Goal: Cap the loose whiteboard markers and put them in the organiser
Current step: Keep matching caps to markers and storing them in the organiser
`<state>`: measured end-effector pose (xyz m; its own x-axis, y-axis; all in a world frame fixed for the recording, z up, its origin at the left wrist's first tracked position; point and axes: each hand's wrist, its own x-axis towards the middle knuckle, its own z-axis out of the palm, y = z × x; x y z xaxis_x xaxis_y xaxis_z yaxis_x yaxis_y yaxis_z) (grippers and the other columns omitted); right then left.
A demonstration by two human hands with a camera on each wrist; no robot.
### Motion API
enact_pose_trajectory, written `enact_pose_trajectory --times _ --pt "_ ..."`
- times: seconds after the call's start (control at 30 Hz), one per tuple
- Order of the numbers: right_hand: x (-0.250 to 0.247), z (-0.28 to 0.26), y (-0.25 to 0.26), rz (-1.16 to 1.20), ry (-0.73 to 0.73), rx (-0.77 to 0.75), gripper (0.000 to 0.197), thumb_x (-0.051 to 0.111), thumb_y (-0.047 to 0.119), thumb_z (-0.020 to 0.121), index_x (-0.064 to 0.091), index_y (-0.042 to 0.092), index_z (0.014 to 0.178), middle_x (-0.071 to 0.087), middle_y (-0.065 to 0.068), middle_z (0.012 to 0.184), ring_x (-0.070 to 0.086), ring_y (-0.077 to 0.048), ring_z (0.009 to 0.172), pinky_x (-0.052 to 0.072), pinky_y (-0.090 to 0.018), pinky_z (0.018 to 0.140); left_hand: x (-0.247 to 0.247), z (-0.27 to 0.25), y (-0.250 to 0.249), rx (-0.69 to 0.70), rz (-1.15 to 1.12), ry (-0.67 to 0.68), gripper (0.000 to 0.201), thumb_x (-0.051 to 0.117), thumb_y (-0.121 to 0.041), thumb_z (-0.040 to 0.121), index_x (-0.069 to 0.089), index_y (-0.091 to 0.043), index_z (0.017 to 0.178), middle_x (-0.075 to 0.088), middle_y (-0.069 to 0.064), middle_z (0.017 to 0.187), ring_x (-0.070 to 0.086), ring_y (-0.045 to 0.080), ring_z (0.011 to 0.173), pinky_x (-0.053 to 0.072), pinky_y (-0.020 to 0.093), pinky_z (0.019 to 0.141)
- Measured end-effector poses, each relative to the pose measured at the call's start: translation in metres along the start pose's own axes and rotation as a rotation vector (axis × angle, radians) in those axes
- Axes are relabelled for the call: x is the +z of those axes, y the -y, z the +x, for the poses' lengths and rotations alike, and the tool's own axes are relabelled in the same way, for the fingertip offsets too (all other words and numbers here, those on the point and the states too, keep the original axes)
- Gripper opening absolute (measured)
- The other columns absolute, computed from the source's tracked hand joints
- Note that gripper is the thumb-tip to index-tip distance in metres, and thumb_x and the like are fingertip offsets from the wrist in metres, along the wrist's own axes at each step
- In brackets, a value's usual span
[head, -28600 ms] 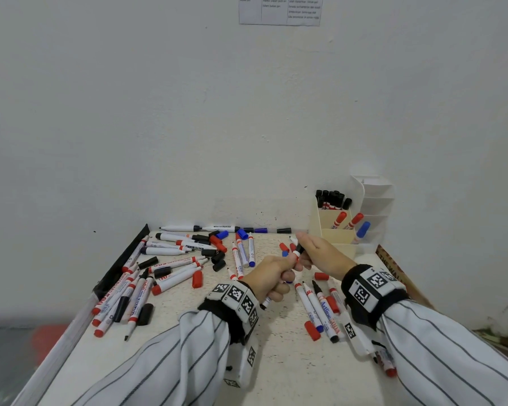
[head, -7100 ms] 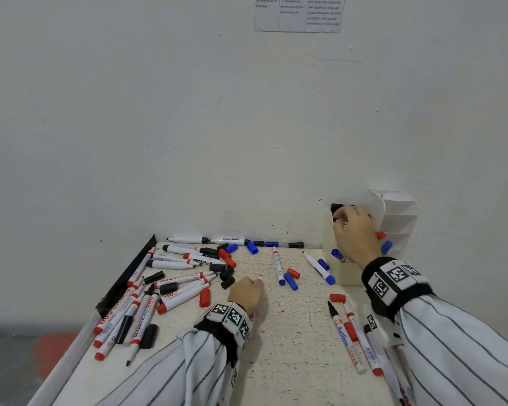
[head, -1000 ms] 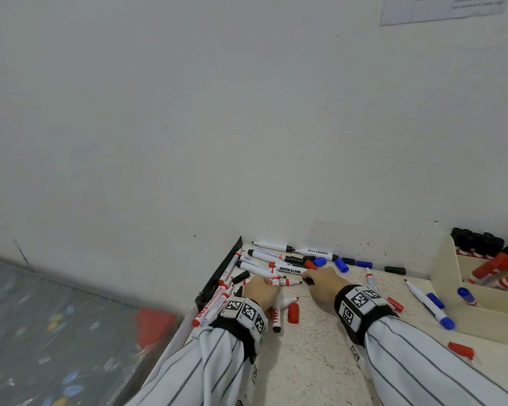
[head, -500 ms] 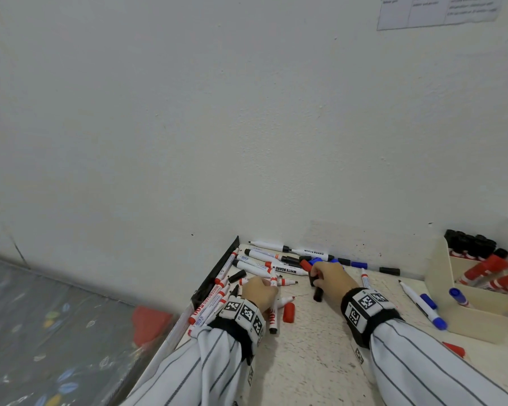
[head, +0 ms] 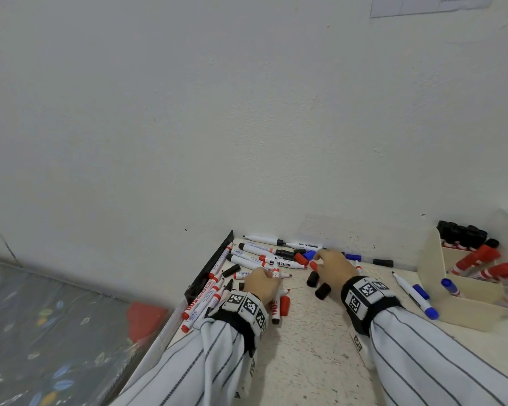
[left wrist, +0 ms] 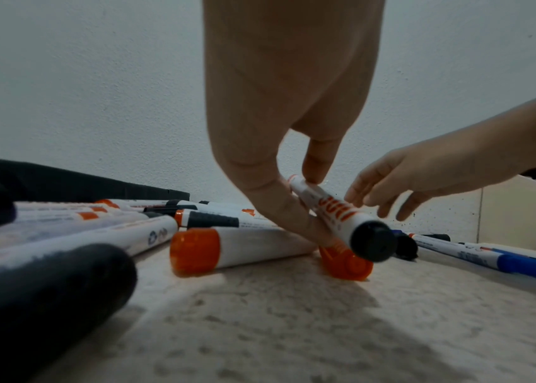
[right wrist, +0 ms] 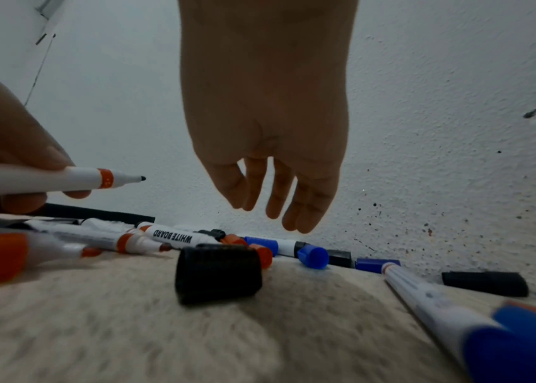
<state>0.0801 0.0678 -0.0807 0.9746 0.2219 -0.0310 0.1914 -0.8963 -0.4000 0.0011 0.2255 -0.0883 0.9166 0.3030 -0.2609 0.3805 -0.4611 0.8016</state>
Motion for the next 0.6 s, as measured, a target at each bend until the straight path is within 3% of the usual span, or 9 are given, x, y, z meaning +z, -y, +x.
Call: enact_pose_trajectory --times 0.13,0.27,0.4,0.47,0.6 --pt "0.003 0.021 0.004 -0.021 0.112 -0.08 0.044 0.046 0.007 0.093 0.045 0.016 0.135 0.043 -0.005 0.138 0.042 -0.023 0.124 0.036 -0.035 0.107 0.0 0.005 -0.003 0.01 -0.046 -0.003 0.029 0.052 -0.024 0.093 0.053 -0.009 0.117 0.058 0.008 0.117 0.058 0.022 0.106 0.048 0.035 0.097" --pt "0.007 0.039 0.012 -0.096 0.225 -0.096 0.055 0.04 0.003 0.093 0.035 0.025 0.143 0.035 -0.004 0.146 0.037 -0.028 0.128 0.035 -0.042 0.108 0.001 0.013 -0.005 -0.005 -0.089 0.006 0.02 0.054 -0.021 0.091 0.055 -0.01 0.108 0.059 0.01 0.11 0.061 0.023 0.102 0.051 0.036 0.093" --pt "0.01 0.057 0.013 -0.24 0.287 -0.106 0.053 0.041 0.011 0.093 0.036 0.032 0.14 0.037 -0.002 0.145 0.038 -0.031 0.126 0.035 -0.044 0.106 -0.001 0.023 -0.005 0.015 -0.042 0.0 0.015 0.053 -0.022 0.091 0.055 -0.012 0.102 0.056 0.003 0.097 0.054 0.015 0.088 0.047 0.025 0.08" --pt "0.011 0.064 0.014 -0.287 0.281 -0.103 0.05 0.044 0.015 0.093 0.037 0.032 0.139 0.036 -0.004 0.141 0.038 -0.031 0.125 0.035 -0.045 0.105 -0.003 0.027 -0.005 0.023 -0.02 -0.016 0.02 0.052 -0.023 0.092 0.056 -0.011 0.107 0.059 0.005 0.101 0.056 0.017 0.092 0.046 0.028 0.082" --pt "0.013 0.069 0.017 -0.329 0.258 -0.1 0.04 0.031 0.034 0.099 0.038 0.033 0.139 0.041 -0.01 0.133 0.041 -0.03 0.119 0.038 -0.043 0.101 -0.005 0.033 -0.005 0.015 0.0 -0.011 0.015 0.053 -0.024 0.091 0.054 -0.014 0.102 0.056 0.002 0.097 0.056 0.017 0.092 0.048 0.031 0.087"
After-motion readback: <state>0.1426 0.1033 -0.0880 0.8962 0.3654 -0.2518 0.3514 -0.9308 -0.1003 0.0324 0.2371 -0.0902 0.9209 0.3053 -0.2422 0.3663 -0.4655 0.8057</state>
